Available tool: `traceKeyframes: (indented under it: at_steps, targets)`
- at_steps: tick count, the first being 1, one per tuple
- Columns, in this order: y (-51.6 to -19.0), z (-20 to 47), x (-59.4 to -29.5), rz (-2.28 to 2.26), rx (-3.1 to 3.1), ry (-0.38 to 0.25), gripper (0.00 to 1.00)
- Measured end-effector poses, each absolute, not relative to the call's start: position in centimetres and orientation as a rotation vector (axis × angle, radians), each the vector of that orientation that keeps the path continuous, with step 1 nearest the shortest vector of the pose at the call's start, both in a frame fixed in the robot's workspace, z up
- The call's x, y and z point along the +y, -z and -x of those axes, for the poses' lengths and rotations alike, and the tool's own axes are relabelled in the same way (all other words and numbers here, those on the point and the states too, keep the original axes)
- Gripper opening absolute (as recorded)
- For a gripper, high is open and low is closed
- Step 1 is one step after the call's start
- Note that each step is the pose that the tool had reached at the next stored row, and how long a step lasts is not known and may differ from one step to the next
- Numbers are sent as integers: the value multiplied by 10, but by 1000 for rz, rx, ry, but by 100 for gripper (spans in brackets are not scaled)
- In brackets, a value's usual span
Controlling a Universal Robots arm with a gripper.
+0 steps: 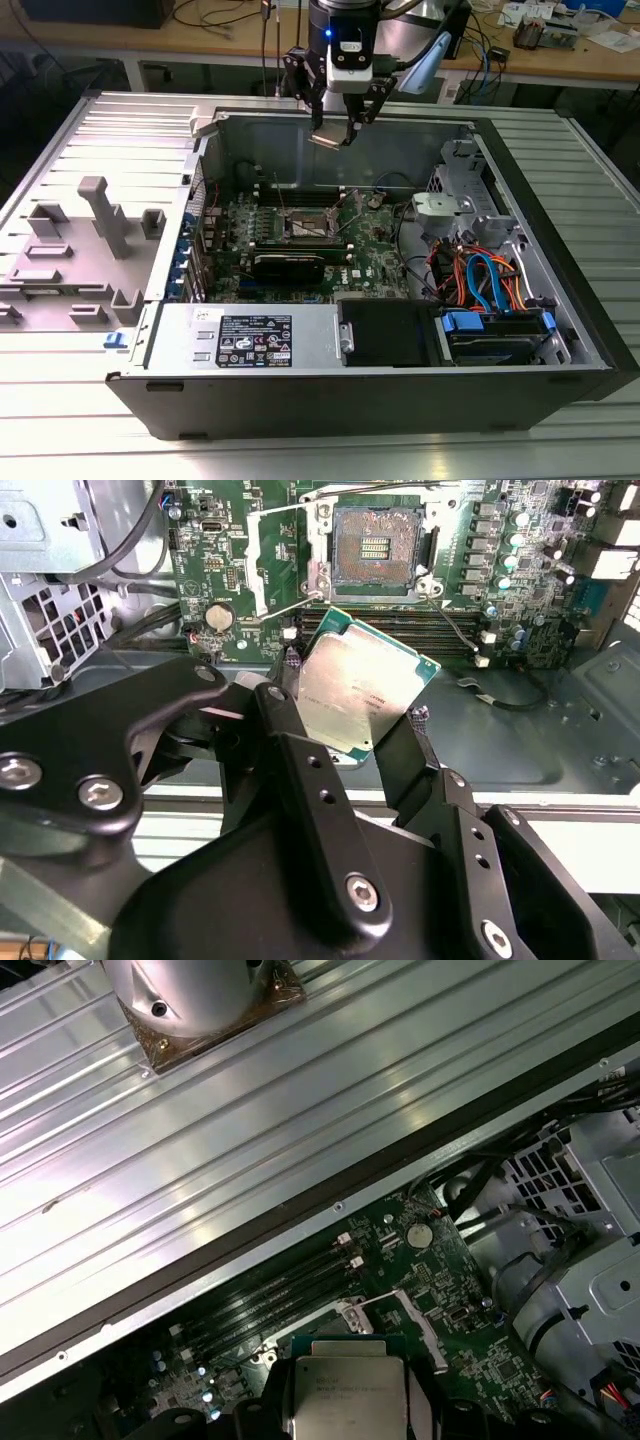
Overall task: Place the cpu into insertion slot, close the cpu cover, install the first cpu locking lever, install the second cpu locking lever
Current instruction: 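Place the cpu into insertion slot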
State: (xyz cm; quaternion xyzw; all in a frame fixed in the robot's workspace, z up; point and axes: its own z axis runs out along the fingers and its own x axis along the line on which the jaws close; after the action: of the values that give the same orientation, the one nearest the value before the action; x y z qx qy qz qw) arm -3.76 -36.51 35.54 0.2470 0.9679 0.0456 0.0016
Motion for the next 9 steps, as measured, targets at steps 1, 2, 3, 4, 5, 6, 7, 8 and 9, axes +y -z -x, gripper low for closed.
traceKeyframes:
  at_steps: [1, 2, 3, 4, 5, 6, 7, 8, 9]
  targets:
    - [-355, 38, -365, -775, 3038, -143, 54]
    - [-355, 38, -365, -784, 3035, -143, 54]
    - [-355, 38, -365, -827, 3022, -143, 54]
    - [-355, 38, -365, -848, 3016, -143, 54]
    - [-354, 38, -365, -879, 3006, -143, 54]
    - [-354, 38, -365, -923, 2992, -142, 54]
    - [-353, 38, -365, -946, 2983, -142, 54]
    - [-352, 38, -365, -985, 2970, -142, 54]
    - [-352, 38, -365, -1014, 2959, -141, 54]
